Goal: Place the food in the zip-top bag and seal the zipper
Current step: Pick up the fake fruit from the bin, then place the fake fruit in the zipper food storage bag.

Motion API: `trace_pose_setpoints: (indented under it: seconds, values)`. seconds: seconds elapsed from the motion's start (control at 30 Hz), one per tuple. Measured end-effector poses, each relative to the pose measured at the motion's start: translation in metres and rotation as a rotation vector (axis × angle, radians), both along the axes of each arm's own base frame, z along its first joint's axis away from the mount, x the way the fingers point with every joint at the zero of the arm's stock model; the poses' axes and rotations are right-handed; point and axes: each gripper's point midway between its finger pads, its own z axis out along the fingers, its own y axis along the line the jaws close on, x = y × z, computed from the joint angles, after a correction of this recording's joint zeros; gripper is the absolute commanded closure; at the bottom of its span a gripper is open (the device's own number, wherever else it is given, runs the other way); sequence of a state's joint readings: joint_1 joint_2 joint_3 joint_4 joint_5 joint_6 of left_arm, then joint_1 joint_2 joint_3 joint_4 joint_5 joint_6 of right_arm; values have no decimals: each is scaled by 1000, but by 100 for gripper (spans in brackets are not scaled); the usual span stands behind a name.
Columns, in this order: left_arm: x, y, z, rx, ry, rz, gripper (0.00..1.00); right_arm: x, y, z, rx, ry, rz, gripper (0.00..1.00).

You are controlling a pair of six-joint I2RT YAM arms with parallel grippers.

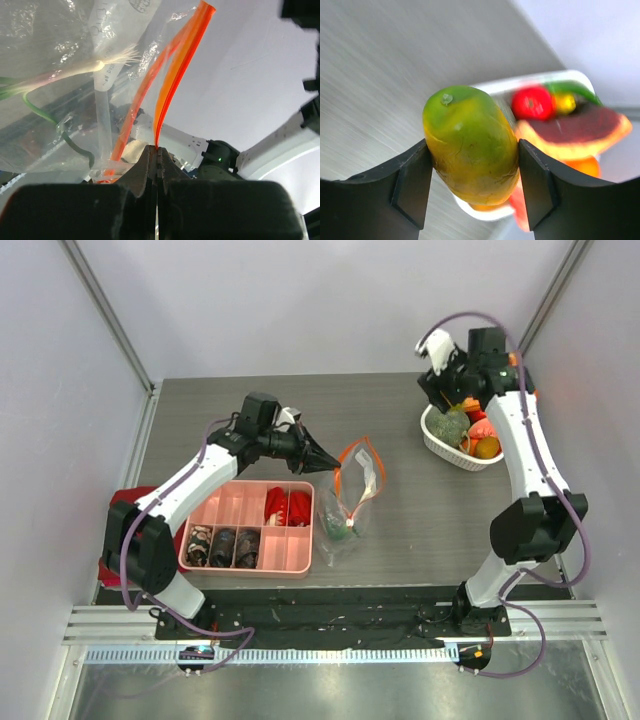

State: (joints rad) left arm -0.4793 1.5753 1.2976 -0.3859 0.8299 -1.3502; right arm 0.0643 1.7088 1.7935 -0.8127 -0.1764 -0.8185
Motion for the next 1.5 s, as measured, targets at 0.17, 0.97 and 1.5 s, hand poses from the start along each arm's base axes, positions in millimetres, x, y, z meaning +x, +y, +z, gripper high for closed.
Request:
trace_pose_setpoints:
  seconds: [0.17, 0.97, 1.5]
  values:
    - [5, 4, -4, -13, 26, 22, 100, -44, 69, 100, 482, -92, 49, 76]
    - [7, 7, -1, -81, 43, 38, 100, -188, 220, 19, 1067, 394, 57, 9]
    - [8, 12, 7, -98, -2, 47, 100, -184, 177, 14, 852, 305, -131, 27]
